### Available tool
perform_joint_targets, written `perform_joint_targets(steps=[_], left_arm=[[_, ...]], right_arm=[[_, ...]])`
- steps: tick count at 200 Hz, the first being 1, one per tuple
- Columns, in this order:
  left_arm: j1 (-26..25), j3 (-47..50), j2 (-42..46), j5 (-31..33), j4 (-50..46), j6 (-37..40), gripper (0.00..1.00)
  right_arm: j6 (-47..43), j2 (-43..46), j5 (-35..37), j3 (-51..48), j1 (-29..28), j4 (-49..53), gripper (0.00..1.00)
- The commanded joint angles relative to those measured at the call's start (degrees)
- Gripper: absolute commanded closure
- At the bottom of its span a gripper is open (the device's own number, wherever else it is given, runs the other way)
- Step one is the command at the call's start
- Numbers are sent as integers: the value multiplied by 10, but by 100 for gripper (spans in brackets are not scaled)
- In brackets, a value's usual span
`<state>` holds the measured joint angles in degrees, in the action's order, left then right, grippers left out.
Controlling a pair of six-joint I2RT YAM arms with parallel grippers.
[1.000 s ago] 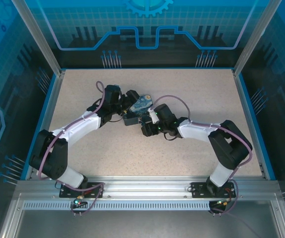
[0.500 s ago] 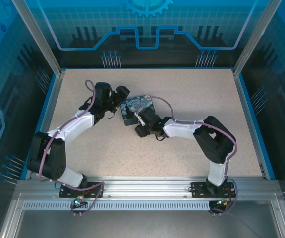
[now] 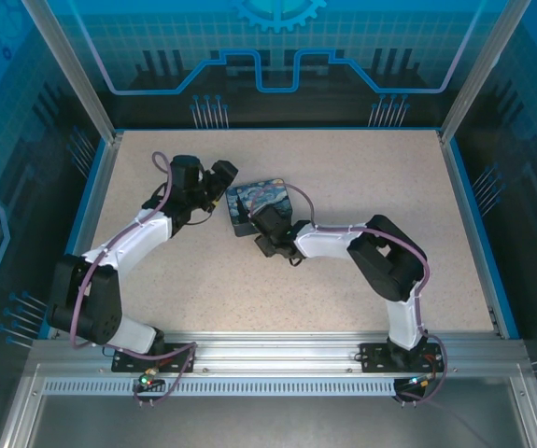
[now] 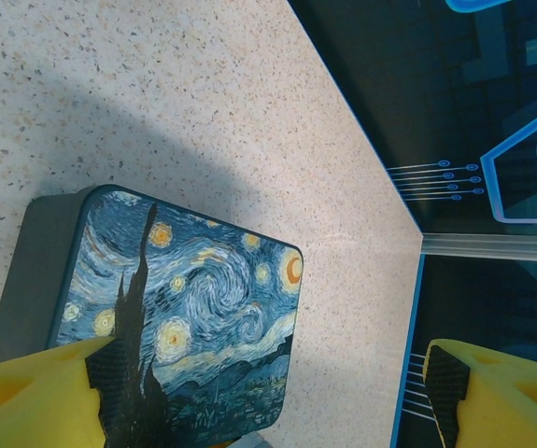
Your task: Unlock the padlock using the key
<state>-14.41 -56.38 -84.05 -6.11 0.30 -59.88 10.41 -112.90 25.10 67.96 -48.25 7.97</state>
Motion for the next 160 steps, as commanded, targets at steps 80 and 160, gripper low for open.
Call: perform_joint_targets(steps=[80, 160], left_arm=[[5, 10, 7, -18, 15, -2, 15], [5, 14, 4, -22, 14, 5, 15]], right_arm=[[0, 5, 3, 2, 0, 5, 71], [-6, 64, -110, -29, 31, -13, 99]])
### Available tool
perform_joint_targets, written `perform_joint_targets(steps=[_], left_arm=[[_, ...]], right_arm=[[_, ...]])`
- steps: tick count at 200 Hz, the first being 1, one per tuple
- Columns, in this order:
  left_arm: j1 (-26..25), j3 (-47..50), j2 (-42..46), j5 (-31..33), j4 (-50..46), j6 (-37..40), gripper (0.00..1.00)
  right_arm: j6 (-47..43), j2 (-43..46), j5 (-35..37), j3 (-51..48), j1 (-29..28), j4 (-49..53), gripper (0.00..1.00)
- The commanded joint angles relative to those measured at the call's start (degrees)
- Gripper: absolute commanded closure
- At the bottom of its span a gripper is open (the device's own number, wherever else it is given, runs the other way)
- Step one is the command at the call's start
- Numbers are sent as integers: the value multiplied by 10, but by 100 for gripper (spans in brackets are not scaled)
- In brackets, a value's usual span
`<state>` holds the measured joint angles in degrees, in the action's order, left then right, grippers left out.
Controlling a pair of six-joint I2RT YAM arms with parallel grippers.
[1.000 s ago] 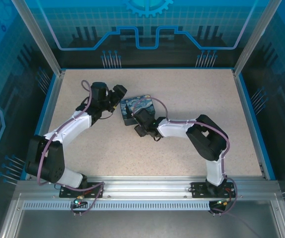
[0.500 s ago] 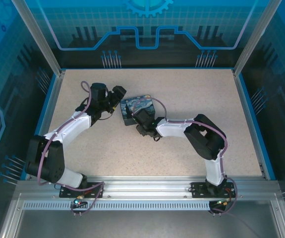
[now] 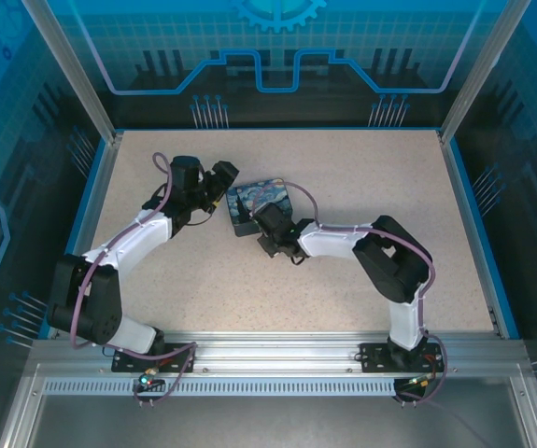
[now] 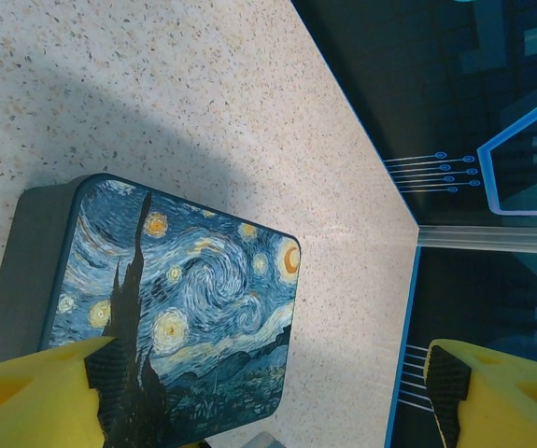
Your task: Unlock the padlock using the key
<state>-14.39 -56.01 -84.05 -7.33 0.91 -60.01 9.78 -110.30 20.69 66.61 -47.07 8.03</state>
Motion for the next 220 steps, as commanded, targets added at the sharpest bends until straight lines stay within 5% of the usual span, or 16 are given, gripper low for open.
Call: perform_joint_targets(steps=[1, 119, 220], left_arm=[[5, 11, 4, -10, 8, 7, 15], [10, -16, -30, 3, -92, 99, 14], [10, -35, -49, -37, -123, 126, 12]], right_arm=[[0, 38, -69, -17, 20, -14, 99], [92, 49, -382, -60, 131, -85, 100], [108, 36, -406, -65, 142, -82, 96]])
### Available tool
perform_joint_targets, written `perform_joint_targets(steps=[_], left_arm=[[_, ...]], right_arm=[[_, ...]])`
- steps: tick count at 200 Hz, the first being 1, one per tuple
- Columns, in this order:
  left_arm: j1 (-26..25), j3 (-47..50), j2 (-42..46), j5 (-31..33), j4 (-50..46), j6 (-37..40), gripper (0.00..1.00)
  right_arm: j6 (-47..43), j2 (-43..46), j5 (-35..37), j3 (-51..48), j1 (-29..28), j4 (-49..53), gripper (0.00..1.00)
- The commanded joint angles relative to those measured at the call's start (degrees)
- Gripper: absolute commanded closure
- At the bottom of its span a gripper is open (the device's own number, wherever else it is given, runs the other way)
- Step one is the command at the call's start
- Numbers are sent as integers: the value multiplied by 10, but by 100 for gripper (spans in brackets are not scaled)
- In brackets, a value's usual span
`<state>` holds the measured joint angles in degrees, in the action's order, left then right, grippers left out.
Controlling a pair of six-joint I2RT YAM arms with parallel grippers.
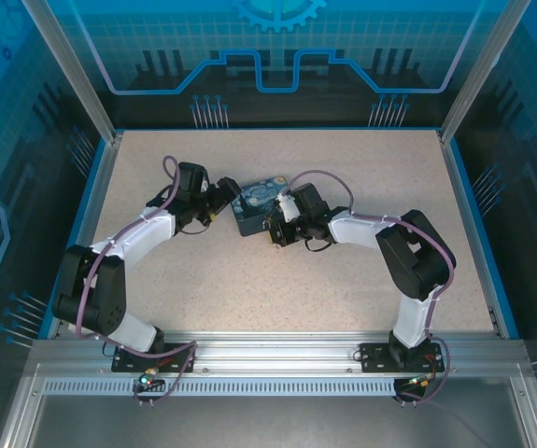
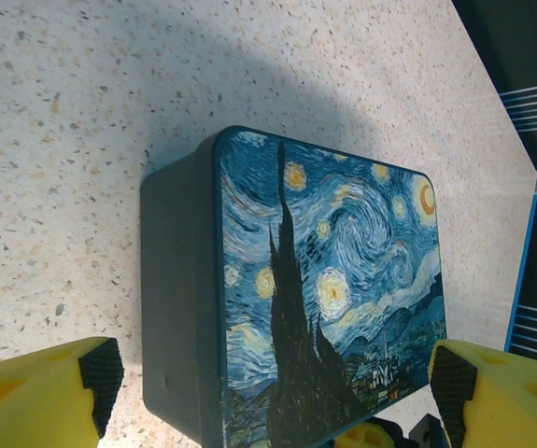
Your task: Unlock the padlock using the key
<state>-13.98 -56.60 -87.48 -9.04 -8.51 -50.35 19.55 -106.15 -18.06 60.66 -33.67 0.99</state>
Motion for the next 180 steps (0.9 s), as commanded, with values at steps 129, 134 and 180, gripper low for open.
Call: perform_joint_targets(steps=[129, 134, 180], left_arm=[[5, -58, -68, 24, -95, 96, 10], [5, -58, -72, 23, -95, 94, 10], [2, -64, -106, 14, -89, 89, 9]], right_arm=[[152, -27, -135, -45, 42, -92, 100], [162, -28, -137, -49, 42, -99, 100], [220, -29, -141, -62, 43, -132, 100]])
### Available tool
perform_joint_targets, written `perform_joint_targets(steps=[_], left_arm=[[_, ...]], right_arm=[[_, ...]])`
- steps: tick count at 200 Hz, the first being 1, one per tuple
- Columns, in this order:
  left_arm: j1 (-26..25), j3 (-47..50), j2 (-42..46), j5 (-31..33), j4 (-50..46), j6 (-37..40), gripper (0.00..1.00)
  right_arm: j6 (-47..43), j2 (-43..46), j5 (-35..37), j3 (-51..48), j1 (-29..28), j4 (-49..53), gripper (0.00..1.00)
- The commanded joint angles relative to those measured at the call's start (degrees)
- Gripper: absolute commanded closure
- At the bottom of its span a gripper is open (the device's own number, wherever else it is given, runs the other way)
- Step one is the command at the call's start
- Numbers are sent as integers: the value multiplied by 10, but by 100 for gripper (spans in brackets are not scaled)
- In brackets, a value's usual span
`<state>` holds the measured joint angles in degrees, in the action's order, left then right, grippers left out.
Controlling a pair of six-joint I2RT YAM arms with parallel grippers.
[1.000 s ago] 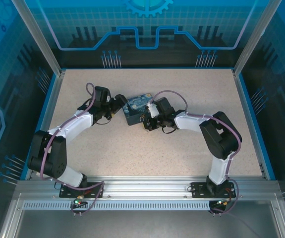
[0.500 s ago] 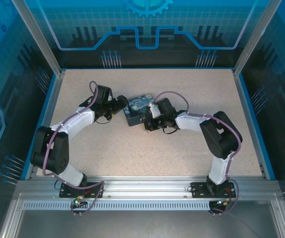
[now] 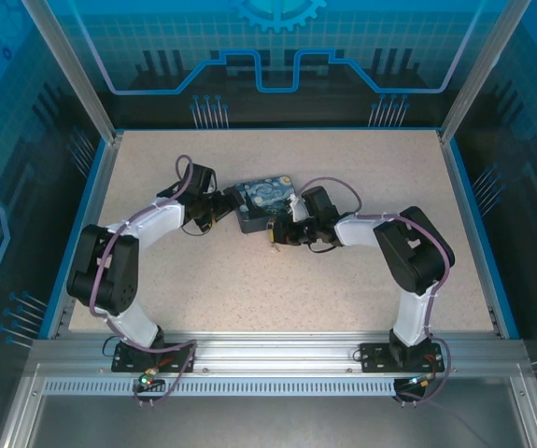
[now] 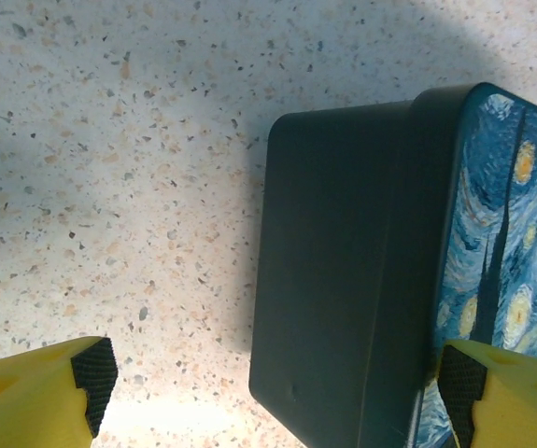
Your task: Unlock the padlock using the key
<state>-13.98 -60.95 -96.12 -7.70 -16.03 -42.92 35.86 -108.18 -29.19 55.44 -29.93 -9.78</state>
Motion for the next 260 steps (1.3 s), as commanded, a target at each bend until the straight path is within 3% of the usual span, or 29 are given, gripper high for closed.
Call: perform_joint_targets(steps=[1, 121, 260], left_arm=[[2, -20, -20, 1, -14, 15, 9], [3, -40, -68, -10, -17, 30, 8], [3, -36, -68, -20, -10, 32, 8]], right_arm=[[57, -9, -29, -10, 5, -24, 100], [40, -11, 50, 17, -12, 53, 94], [19, -24, 89, 27, -20, 83, 78]])
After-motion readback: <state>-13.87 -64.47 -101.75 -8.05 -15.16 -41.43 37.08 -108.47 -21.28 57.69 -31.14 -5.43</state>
